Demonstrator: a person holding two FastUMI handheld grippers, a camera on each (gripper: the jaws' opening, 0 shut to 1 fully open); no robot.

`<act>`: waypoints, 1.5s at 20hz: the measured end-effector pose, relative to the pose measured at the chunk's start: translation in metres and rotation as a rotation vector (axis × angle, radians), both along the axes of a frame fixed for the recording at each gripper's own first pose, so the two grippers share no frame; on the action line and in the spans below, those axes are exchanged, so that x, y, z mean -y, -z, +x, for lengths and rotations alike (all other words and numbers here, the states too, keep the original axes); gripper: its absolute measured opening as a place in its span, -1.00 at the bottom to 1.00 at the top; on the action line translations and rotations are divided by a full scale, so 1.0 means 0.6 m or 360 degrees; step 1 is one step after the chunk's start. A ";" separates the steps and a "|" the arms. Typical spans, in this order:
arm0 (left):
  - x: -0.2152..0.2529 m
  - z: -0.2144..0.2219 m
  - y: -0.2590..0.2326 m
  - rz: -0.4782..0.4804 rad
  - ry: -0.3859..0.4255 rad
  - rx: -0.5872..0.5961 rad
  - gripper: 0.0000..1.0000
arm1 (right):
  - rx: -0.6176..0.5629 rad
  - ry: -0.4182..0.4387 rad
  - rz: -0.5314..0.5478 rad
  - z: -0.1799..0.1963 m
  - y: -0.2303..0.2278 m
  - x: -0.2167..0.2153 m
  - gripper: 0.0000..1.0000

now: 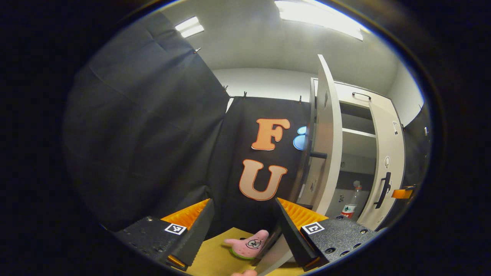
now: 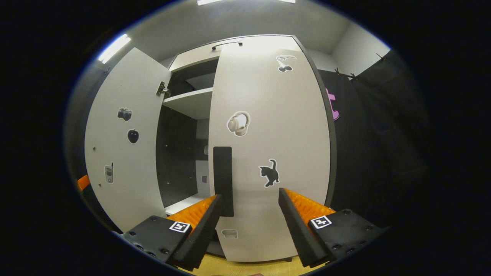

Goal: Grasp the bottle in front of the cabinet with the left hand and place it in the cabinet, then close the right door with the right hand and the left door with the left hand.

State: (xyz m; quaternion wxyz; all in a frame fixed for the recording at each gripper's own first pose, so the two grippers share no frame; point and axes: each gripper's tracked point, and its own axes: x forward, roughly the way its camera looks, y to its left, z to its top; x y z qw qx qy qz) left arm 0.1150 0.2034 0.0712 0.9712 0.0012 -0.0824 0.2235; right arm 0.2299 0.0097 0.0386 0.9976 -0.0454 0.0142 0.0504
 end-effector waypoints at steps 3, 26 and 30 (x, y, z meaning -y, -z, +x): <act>-0.009 0.029 -0.017 0.0074 -0.0004 0.0002 0.88 | -0.0003 0.0019 -0.0008 -0.044 0.011 0.015 0.95; 0.197 0.081 0.019 0.0054 0.0427 -0.0064 0.76 | -0.0032 0.0126 -0.0039 -0.186 0.028 0.121 0.95; 0.251 0.102 0.027 0.0021 0.0539 -0.0054 0.81 | -0.0022 0.0160 -0.0013 -0.197 0.020 0.140 0.95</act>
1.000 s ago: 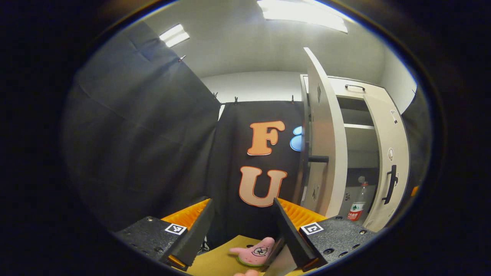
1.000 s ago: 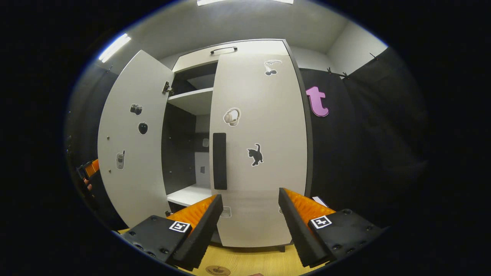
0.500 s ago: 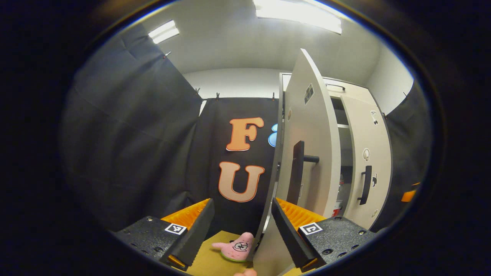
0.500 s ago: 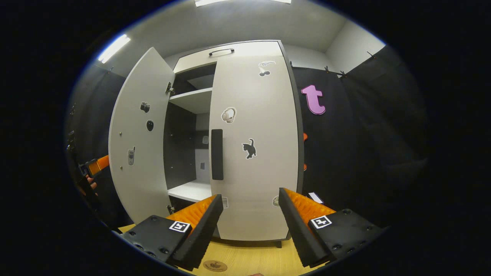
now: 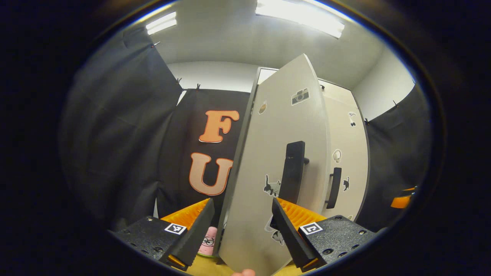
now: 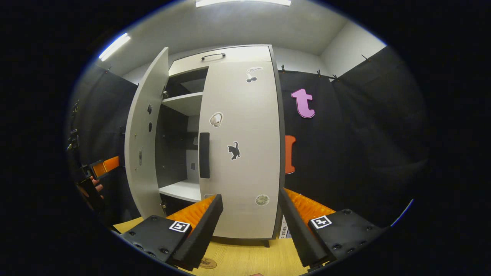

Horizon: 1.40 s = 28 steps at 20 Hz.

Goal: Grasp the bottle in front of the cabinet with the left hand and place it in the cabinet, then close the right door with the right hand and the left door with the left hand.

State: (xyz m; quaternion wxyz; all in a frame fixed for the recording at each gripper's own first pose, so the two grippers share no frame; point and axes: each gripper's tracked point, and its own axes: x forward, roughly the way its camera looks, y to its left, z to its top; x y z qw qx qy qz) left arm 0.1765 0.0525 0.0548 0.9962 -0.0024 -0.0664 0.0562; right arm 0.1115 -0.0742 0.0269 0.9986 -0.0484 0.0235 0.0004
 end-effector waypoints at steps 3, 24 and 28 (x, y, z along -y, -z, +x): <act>0.021 0.017 -0.016 -0.0007 0.0045 0.0034 0.87 | -0.0005 0.0028 0.0014 -0.007 0.000 0.013 0.95; 0.156 0.161 0.057 -0.0061 0.0284 -0.0095 0.87 | -0.0033 0.0219 0.0070 -0.026 0.008 0.090 0.95; 0.169 0.199 0.067 -0.0037 0.0274 -0.0112 0.87 | -0.0039 0.0243 0.0077 -0.030 0.011 0.106 0.95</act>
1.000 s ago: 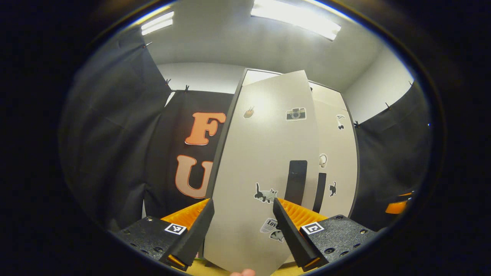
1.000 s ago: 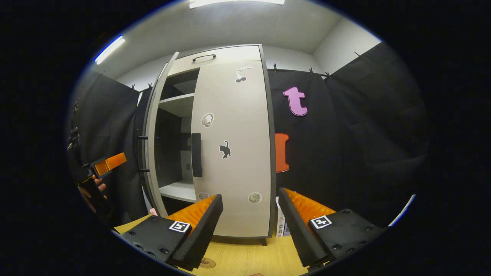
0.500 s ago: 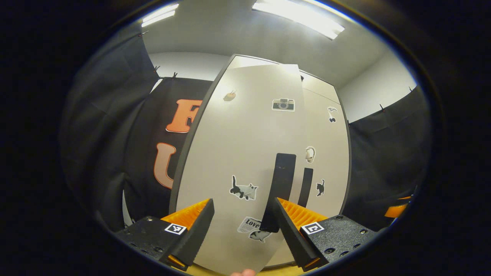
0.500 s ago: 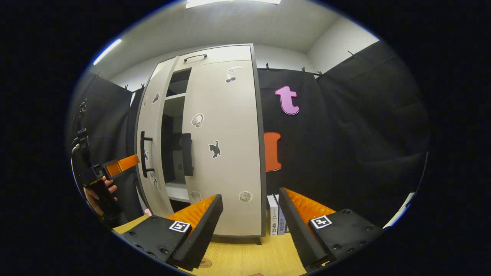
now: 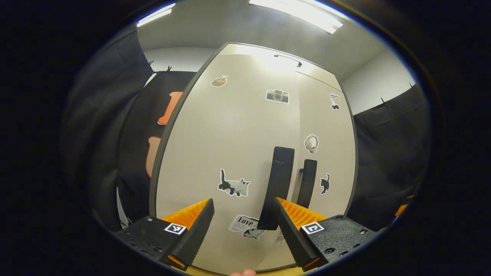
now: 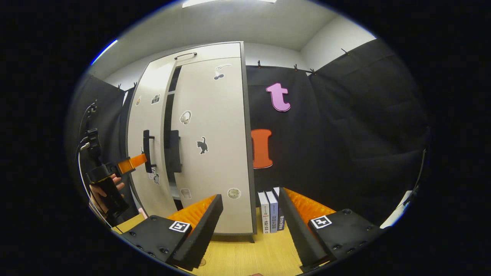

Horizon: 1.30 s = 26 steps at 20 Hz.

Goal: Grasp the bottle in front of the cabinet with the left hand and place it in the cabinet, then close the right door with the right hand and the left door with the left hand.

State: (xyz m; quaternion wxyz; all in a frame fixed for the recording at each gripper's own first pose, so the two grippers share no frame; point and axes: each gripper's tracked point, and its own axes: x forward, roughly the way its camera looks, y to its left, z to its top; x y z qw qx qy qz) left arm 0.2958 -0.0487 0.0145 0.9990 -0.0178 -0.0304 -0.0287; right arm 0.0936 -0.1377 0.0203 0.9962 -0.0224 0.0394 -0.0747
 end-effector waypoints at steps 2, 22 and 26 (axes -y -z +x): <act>0.007 0.012 0.002 0.0015 -0.0005 0.0004 0.88 | -0.0001 0.0012 0.0012 -0.003 0.000 0.008 0.95; -0.029 -0.142 -0.041 0.0054 -0.0203 0.0038 0.88 | -0.0053 -0.0193 0.0049 -0.024 0.021 -0.022 0.95; -0.043 -0.222 -0.042 0.0054 -0.0271 0.0020 0.82 | -0.0066 -0.0322 0.0069 -0.020 0.029 -0.056 0.95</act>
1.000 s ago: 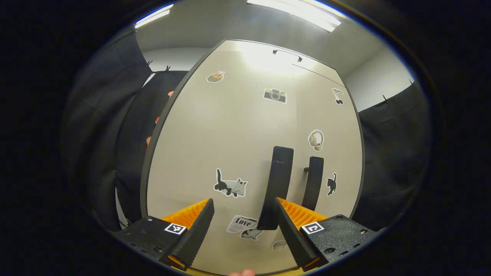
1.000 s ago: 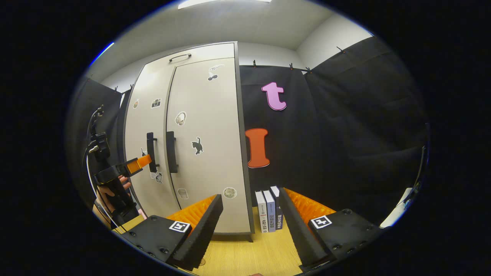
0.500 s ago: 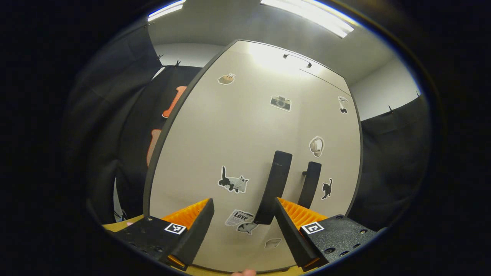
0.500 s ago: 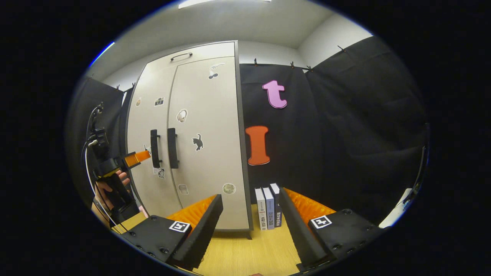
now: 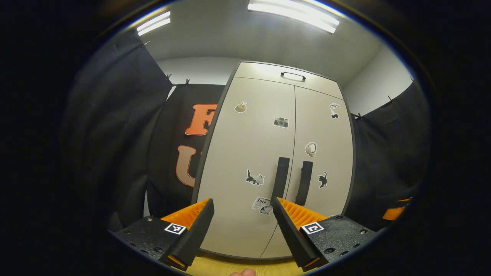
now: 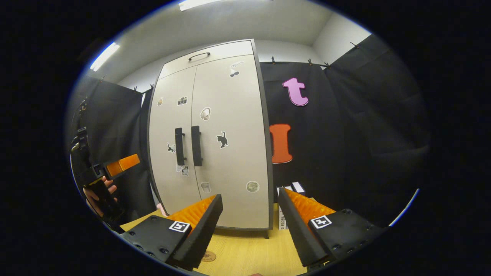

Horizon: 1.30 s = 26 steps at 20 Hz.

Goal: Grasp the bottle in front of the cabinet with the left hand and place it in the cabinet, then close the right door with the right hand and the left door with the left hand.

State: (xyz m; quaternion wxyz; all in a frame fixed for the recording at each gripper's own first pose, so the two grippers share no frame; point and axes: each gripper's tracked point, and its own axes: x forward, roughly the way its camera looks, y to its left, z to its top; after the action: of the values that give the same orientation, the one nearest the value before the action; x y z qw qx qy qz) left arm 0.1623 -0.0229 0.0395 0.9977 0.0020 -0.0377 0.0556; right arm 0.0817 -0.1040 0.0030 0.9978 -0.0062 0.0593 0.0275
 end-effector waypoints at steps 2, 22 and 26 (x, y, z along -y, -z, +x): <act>-0.008 -0.036 0.002 0.0021 -0.0050 0.0008 0.88 | -0.0003 -0.0060 0.0022 -0.003 0.003 -0.017 0.95; 0.094 -0.084 0.045 -0.0024 0.0058 -0.0050 0.87 | 0.0022 -0.0061 0.0081 -0.026 0.004 0.013 0.96; 0.105 -0.078 0.049 -0.0026 0.0084 -0.0057 0.88 | 0.0012 -0.0046 0.0094 -0.026 0.009 0.018 0.96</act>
State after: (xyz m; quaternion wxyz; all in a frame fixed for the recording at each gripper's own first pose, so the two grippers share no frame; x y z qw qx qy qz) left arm 0.1153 -0.0857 0.0100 0.9994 -0.0063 -0.0193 0.0294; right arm 0.0664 -0.1145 -0.0026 0.9973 0.0225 0.0546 0.0436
